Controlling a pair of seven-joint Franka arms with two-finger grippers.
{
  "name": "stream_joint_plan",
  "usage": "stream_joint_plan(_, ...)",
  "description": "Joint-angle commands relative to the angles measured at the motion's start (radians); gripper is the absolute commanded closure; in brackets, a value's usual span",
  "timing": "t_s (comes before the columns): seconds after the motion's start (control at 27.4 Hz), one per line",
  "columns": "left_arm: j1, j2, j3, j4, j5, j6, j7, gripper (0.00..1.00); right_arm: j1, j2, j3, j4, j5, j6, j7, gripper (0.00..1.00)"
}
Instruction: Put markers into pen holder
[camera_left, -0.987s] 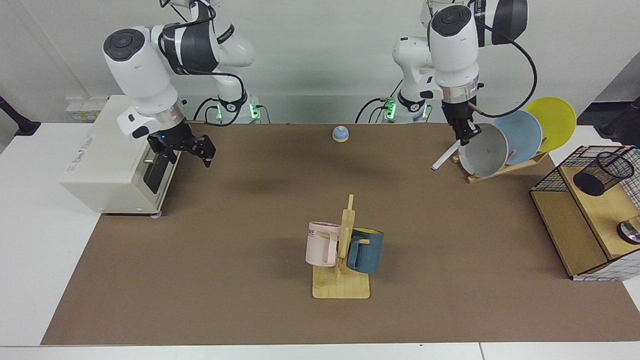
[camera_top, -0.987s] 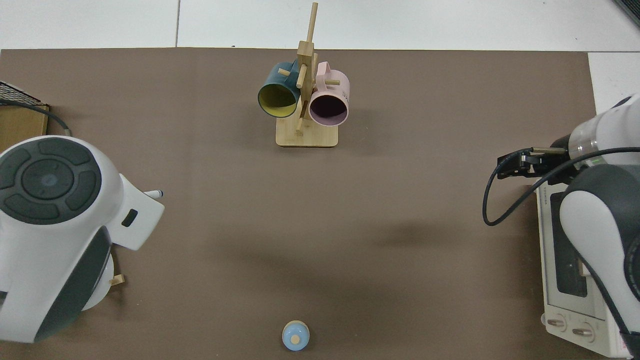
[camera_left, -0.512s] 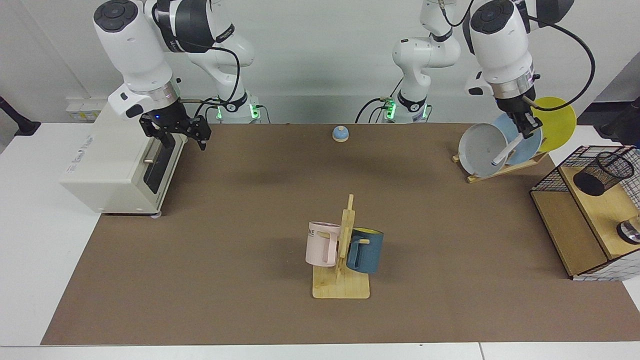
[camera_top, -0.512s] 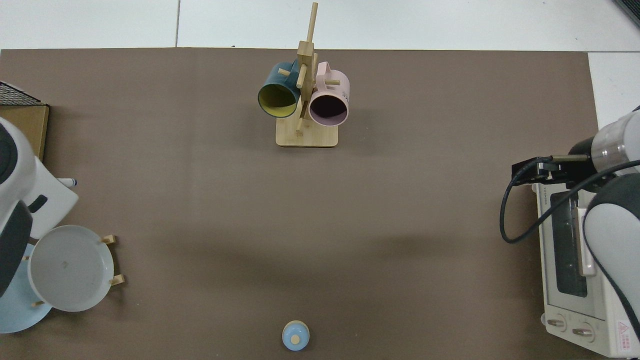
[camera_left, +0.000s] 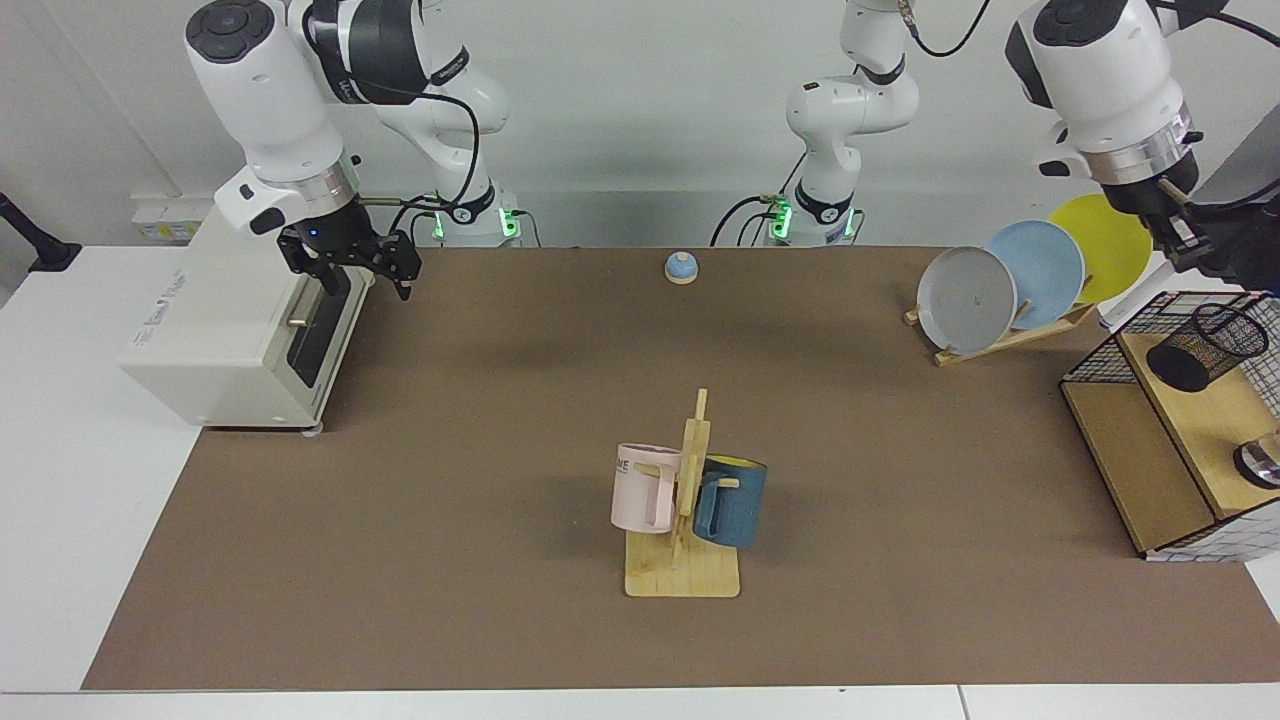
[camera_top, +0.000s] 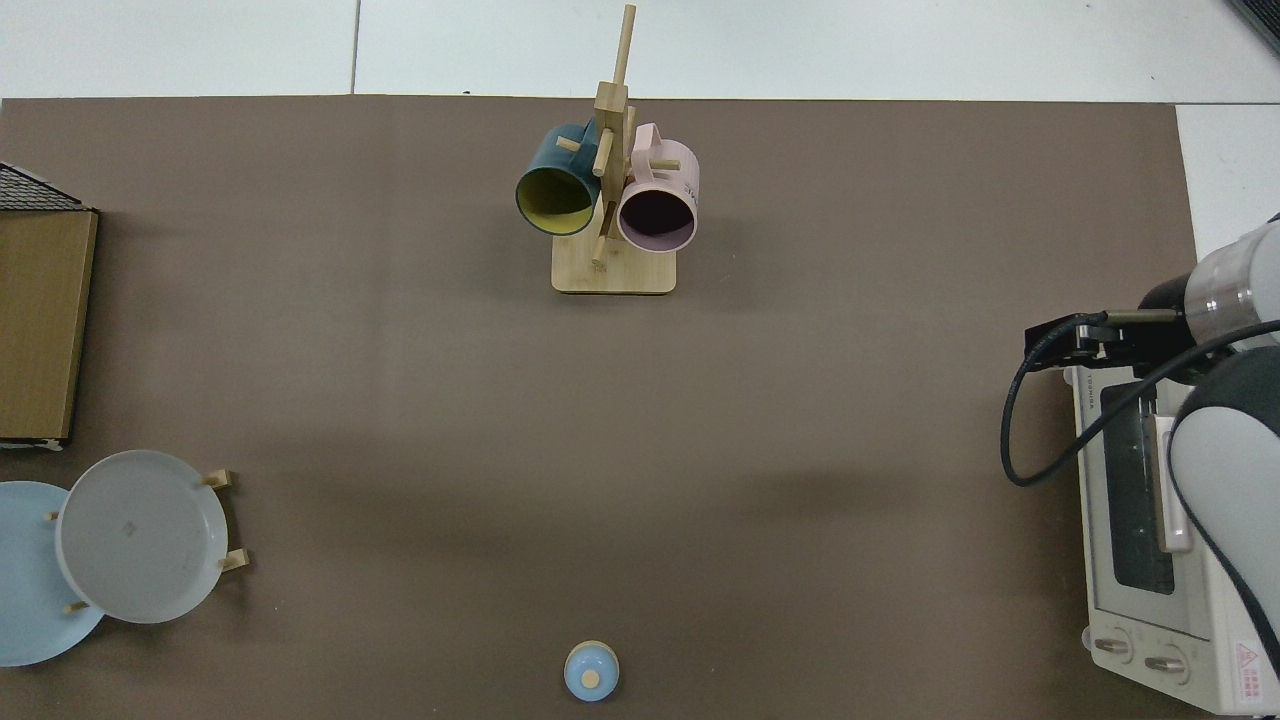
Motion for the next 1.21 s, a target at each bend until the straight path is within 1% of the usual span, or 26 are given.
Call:
stream_joint_plan(0.0,0.086,0.026,-0.011,0.026,0.033,0.111,0.116,1.00,-0.022,-0.007,0.014,-0.004,-0.005,0.000,-0.030,0.00)
stream_joint_plan(0.22,0.187,0.040,-0.011,0.026,0.020,0.245,0.234,1.00,-0.022,-0.007,0.014,-0.004,-0.005,0.000,-0.030,0.00)
stream_joint_plan(0.4,0.238,0.054,-0.007,0.036,0.006,0.318,0.336,1.00,-0.022,-0.007,0.014,-0.004,-0.005,0.001,-0.030,0.00)
stream_joint_plan(0.51,0.282,0.069,-0.008,0.040,-0.049,0.355,0.444,1.00,-0.022,-0.007,0.014,-0.004,-0.005,0.000,-0.030,0.00)
stream_joint_plan(0.62,0.311,0.072,-0.008,0.040,-0.086,0.378,0.514,1.00,-0.022,-0.007,0.014,-0.004,-0.005,0.000,-0.030,0.00)
stream_joint_plan(0.84,0.342,0.092,-0.008,0.040,-0.092,0.400,0.543,1.00,-0.022,-0.007,0.014,-0.004,-0.005,0.000,-0.030,0.00)
stream_joint_plan(1.17,0.345,0.109,-0.005,0.034,-0.096,0.431,0.543,1.00,-0.022,-0.007,0.014,-0.004,-0.005,0.001,-0.030,0.00)
